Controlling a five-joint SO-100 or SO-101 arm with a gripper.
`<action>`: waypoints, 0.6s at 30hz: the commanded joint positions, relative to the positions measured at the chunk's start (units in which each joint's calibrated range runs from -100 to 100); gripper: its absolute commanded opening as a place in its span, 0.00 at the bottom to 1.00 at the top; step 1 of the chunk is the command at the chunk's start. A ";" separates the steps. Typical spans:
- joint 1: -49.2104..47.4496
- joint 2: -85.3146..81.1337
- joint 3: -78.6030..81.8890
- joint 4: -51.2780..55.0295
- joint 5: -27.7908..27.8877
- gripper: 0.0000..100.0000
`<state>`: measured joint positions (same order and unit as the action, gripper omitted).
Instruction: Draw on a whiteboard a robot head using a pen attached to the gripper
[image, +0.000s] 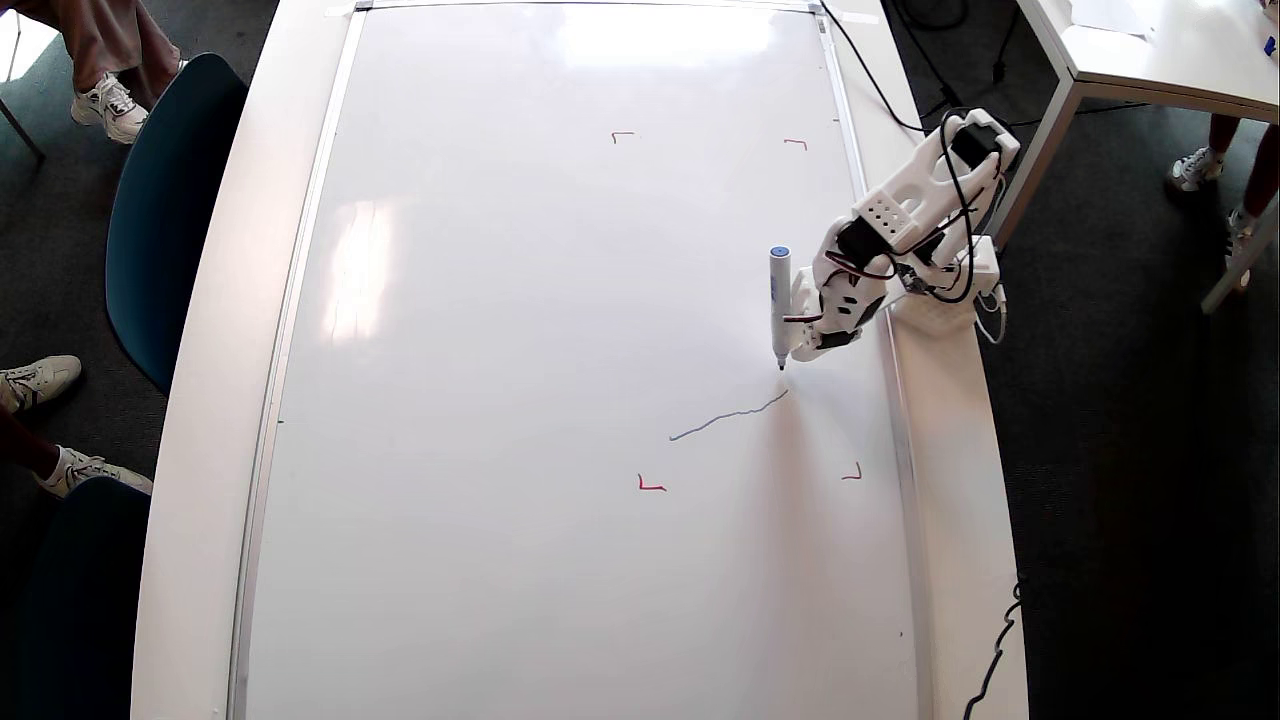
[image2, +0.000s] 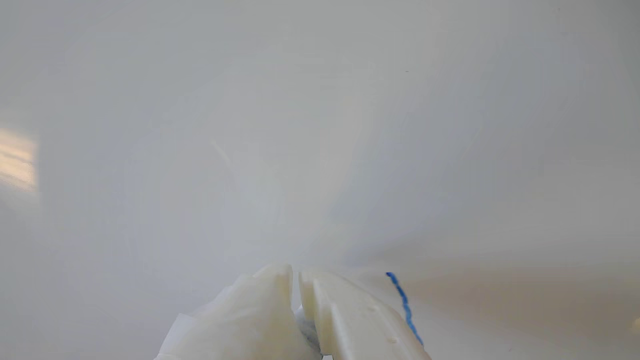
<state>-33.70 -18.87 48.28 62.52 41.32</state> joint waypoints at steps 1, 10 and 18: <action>1.92 -4.94 3.77 -0.57 1.96 0.01; 9.29 -8.73 7.13 -0.05 6.43 0.01; 14.60 -8.73 10.22 0.21 8.99 0.01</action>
<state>-21.25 -26.12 57.35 61.75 49.45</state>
